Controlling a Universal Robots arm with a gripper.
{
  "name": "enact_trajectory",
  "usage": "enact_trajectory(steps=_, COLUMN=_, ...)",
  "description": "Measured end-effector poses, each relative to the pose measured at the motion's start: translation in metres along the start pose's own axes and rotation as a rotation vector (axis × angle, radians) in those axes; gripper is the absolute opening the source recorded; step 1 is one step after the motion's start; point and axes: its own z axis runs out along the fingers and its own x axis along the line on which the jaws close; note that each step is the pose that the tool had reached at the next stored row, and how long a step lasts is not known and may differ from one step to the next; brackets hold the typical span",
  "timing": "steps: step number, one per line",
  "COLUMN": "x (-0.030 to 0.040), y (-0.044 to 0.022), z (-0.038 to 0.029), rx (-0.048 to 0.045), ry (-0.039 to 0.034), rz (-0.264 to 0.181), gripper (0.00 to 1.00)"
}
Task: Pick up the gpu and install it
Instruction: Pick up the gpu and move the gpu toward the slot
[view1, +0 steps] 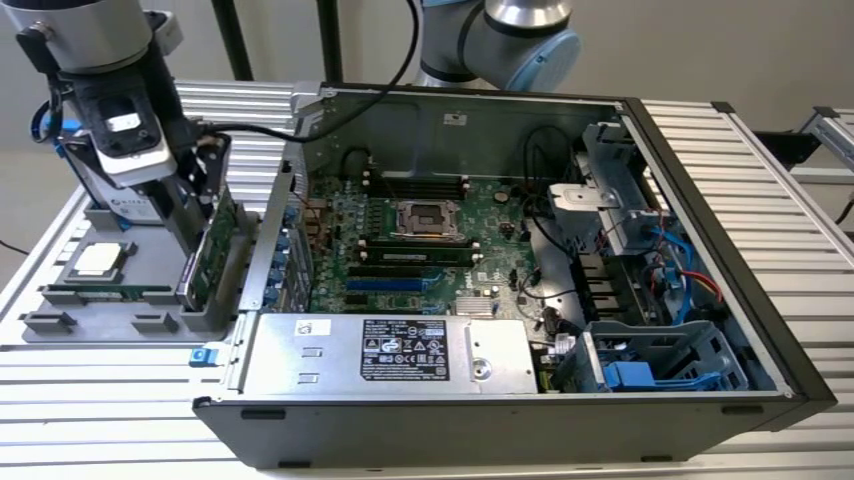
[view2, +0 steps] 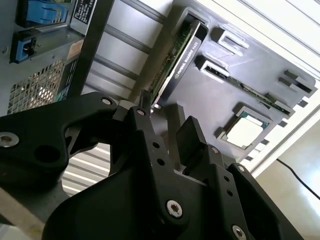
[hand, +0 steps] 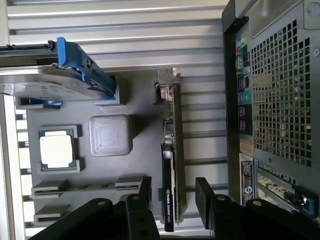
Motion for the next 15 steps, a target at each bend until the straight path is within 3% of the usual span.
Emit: enact_trajectory(steps=15, x=0.0002, y=-0.0002, z=0.0082, rx=0.0056, ry=-0.0004, rz=0.000, gripper=1.00)
